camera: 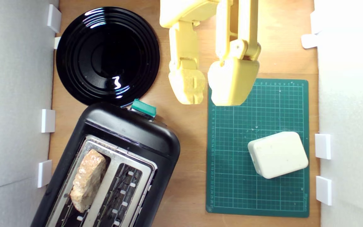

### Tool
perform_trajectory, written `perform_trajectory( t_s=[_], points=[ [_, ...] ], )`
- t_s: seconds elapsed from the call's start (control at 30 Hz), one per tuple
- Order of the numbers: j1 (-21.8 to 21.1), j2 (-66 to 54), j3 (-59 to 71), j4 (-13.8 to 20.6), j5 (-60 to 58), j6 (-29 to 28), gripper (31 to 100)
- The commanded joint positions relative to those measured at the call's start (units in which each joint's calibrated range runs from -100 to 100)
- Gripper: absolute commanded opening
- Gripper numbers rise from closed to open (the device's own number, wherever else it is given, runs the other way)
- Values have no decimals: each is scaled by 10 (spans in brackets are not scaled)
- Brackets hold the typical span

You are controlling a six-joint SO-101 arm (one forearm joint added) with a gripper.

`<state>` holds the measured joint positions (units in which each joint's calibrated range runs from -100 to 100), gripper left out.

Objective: Pick bread and place in toaster

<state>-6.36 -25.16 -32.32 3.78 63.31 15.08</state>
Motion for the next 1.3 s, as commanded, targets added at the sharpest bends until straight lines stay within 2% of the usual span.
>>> perform_trajectory(
  t_s=[0.0, 0.2, 0.4, 0.67, 0.9, 1.27],
  points=[
    [-28, -50, 69, -7, -19, -22, 774],
    [-65, -118, 197, -7, -18, -38, 768],
    [-80, -194, 325, -7, -19, -33, 656],
    [-110, -338, 562, -7, -19, -3, 578],
    [-110, -478, 792, -8, -19, 26, 503],
    [-110, -654, 1042, -4, -16, 70, 483]
  ],
)
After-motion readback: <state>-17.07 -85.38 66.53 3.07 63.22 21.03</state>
